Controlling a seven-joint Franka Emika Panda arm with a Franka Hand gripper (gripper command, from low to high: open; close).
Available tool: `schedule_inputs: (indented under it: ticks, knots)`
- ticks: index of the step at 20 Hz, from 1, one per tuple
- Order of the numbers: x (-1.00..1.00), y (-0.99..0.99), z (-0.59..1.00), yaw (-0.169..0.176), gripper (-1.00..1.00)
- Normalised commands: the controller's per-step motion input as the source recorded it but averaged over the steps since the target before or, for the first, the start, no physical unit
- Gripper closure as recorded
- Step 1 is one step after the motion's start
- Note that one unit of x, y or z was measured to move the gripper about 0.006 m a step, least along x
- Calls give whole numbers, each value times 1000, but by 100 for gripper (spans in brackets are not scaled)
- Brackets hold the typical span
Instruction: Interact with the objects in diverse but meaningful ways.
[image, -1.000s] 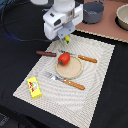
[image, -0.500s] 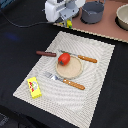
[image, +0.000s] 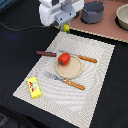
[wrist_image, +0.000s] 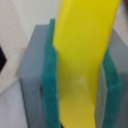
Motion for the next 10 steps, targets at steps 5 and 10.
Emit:
schedule_inputs:
  ticks: [5,10]
  knots:
    - [55,-861,63,21,100]
    - [28,-829,45,49,100]
